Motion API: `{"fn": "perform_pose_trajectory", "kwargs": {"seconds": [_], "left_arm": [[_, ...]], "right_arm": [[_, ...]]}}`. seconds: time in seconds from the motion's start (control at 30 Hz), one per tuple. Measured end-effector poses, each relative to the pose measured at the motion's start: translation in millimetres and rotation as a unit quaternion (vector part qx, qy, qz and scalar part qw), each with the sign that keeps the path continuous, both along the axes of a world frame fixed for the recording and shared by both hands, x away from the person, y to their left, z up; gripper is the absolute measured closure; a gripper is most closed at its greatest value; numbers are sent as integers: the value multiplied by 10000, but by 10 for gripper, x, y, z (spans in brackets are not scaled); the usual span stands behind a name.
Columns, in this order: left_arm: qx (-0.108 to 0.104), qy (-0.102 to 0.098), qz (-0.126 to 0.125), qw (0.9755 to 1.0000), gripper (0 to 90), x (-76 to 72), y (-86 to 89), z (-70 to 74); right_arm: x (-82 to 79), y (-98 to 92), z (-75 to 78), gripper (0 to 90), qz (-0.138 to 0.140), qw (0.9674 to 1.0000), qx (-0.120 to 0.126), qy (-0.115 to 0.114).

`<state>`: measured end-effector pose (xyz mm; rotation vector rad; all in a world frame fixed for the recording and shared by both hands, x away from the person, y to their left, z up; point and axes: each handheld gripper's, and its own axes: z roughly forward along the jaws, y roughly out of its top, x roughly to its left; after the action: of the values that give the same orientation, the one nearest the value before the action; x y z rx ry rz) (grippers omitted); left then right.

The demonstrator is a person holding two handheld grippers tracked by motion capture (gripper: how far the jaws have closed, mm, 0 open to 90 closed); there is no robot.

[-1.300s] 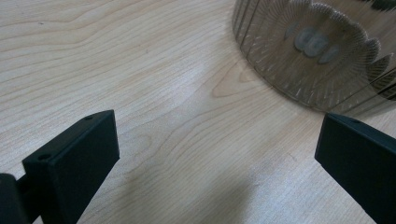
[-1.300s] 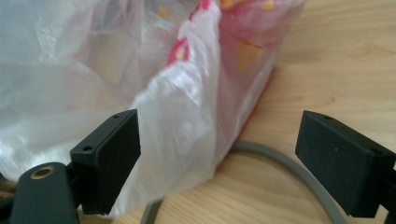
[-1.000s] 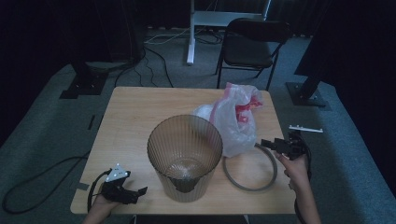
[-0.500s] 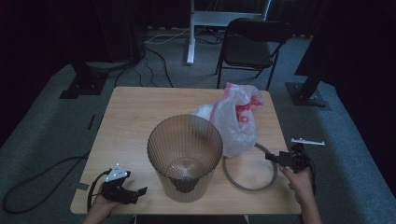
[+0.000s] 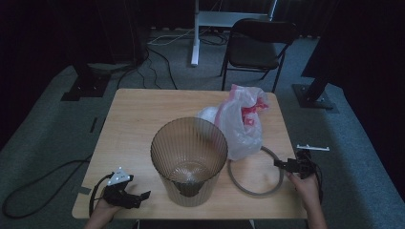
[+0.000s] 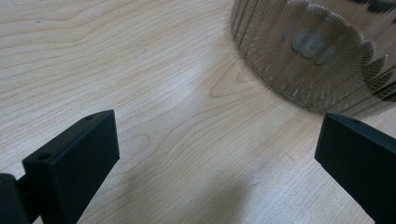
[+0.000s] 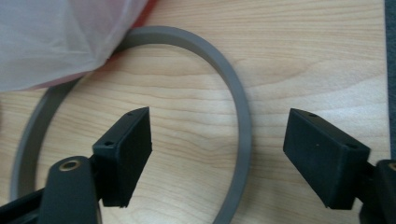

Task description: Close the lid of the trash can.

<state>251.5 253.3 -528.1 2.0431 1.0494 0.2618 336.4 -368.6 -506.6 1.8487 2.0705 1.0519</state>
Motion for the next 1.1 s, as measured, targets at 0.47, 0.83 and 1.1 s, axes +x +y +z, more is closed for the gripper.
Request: {"fn": "perform_pose_trajectory", "kwargs": {"seconds": [0.47, 0.83, 1.1], "left_arm": [[-1, 3, -8, 10000, 0, 3, 1, 3], [10, 7, 1, 10000, 0, 4, -5, 0], [11, 5, 6, 10000, 0, 4, -1, 2]], "right_arm": [[42, 60, -152, 513, 128, 9957, -798, 453], [26, 220, -150, 715, 222, 9850, -1689, 258], [65, 282, -141, 824, 197, 9844, -1720, 299]]}}
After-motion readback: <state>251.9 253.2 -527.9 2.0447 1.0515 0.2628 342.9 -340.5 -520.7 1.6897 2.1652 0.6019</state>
